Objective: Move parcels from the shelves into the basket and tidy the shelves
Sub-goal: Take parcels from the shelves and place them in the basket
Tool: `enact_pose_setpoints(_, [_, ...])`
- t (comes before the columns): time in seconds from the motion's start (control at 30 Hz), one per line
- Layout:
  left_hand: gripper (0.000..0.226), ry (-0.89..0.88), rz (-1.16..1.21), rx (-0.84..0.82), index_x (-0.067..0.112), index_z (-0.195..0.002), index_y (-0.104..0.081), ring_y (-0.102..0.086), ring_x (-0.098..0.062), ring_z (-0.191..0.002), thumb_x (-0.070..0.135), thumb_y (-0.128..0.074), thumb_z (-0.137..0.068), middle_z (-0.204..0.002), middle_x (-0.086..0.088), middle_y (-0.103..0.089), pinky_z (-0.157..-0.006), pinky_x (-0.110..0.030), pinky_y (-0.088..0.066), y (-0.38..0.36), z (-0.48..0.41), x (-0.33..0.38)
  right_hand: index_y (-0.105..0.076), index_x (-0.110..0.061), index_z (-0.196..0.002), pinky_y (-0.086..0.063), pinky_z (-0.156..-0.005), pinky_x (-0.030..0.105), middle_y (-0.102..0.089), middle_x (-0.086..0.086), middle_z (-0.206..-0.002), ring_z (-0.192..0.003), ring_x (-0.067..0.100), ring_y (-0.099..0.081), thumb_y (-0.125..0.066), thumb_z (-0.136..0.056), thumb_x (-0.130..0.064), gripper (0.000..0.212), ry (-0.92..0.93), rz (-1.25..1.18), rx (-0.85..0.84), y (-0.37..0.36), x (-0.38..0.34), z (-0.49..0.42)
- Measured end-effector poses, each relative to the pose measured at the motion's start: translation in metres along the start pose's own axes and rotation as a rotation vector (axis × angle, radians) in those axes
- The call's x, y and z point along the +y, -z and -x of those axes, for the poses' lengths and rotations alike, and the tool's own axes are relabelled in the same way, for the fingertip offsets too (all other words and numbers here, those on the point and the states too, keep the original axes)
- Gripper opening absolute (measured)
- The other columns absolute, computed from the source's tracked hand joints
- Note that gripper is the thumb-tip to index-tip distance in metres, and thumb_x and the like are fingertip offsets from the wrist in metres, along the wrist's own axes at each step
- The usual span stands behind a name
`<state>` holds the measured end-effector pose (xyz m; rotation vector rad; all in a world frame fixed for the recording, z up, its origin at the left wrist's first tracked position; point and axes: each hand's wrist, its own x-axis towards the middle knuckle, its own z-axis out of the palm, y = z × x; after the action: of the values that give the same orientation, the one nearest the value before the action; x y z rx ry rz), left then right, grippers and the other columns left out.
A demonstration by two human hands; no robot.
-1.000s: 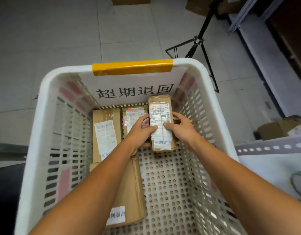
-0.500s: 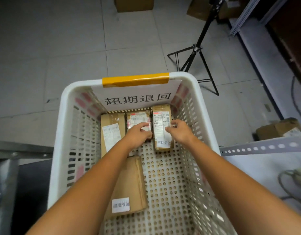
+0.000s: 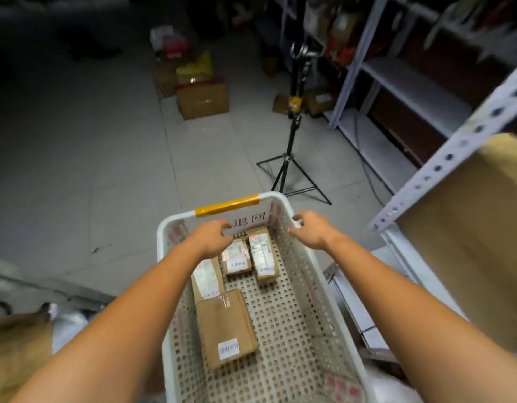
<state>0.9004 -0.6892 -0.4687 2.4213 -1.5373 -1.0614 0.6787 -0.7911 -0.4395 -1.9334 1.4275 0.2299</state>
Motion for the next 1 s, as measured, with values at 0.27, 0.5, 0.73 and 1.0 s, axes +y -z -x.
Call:
enact_pose_setpoints(0.27, [0.044, -0.114, -0.112, 0.14, 0.026, -0.138, -0.049, -0.062, -0.025, -0.107, 0.035, -0.054, -0.096, -0.127, -0.005, -0.064, -0.09, -0.037, -0.051, 0.075, 0.106, 0.083, -0.047, -0.013, -0.142, -0.041, -0.107, 0.038, -0.053, 0.008, -0.144, -0.131, 0.027, -0.049, -0.059, -0.096, -0.038, 0.054, 0.072, -0.046, 0.185, 0.091, -0.003, 0.135])
enact_pose_setpoints(0.5, [0.047, -0.176, -0.159, 0.257, 0.025, -0.14, -0.049, -0.058, -0.024, -0.117, 0.037, -0.056, -0.095, -0.134, -0.005, -0.06, -0.098, -0.039, -0.048, 0.061, 0.221, 0.149, -0.049, -0.015, -0.141, -0.044, -0.104, 0.036, -0.055, 0.009, -0.14, -0.125, 0.026, -0.054, -0.059, -0.095, -0.039, 0.053, 0.149, -0.067, 0.303, 0.117, 0.04, 0.272])
enact_pose_setpoints(0.73, [0.043, -0.297, -0.241, 0.229, 0.025, -0.137, -0.051, -0.057, -0.024, -0.117, 0.035, -0.057, -0.096, -0.132, -0.005, -0.059, -0.095, -0.035, -0.048, -0.01, 0.316, 0.246, -0.055, -0.015, -0.134, -0.047, -0.098, 0.034, -0.06, 0.006, -0.129, -0.119, 0.025, -0.058, -0.062, -0.093, -0.038, 0.048, 0.13, -0.072, 0.363, 0.129, 0.142, 0.417])
enact_pose_setpoints(1.0, [0.045, -0.654, -0.357, 0.069, 0.023, -0.131, -0.053, -0.059, -0.023, -0.11, 0.041, -0.054, -0.09, -0.127, -0.002, -0.061, -0.095, -0.029, -0.046, -0.113, 0.364, 0.438, -0.053, -0.02, -0.138, -0.04, -0.096, 0.026, -0.059, 0.006, -0.135, -0.122, 0.026, -0.056, -0.062, -0.091, -0.047, 0.054, -0.261, -0.147, 0.595, 0.173, 0.323, 0.578])
